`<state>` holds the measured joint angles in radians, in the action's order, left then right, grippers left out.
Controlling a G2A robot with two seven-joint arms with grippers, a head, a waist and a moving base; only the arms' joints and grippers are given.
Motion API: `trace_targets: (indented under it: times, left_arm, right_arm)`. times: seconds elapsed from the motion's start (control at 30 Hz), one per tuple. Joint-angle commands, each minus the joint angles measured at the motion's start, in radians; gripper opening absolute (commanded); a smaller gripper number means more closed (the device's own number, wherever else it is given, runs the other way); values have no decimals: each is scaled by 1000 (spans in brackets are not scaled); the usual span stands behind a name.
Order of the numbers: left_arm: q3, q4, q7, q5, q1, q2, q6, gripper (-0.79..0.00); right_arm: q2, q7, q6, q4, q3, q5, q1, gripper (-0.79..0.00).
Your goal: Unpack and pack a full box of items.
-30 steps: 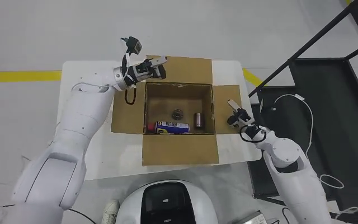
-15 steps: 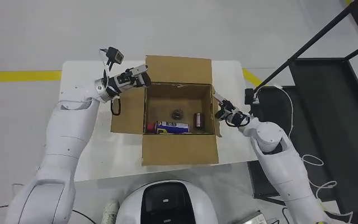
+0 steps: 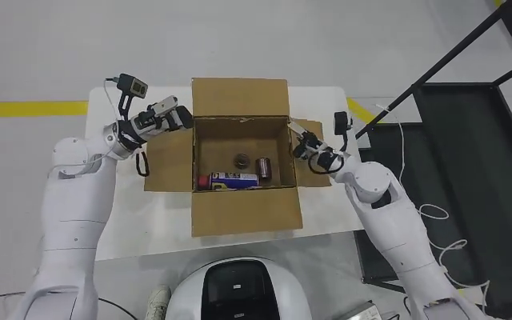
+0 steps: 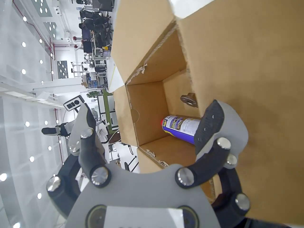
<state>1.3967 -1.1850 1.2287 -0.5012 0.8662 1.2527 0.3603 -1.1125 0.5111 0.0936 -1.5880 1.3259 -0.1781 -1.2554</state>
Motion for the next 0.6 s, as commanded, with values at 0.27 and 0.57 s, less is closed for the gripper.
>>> trace_targets:
  times: [0.27,0.57]
  left_arm:
    - [8,56,42,1,-24,-16,-27,0]
    - [10,100,124,-20,-44,-23,-14,0]
  right_arm:
    - [-7,139,136,-110,-200,362,135,0]
    - [-35,124,261,-61,-351,522,233,0]
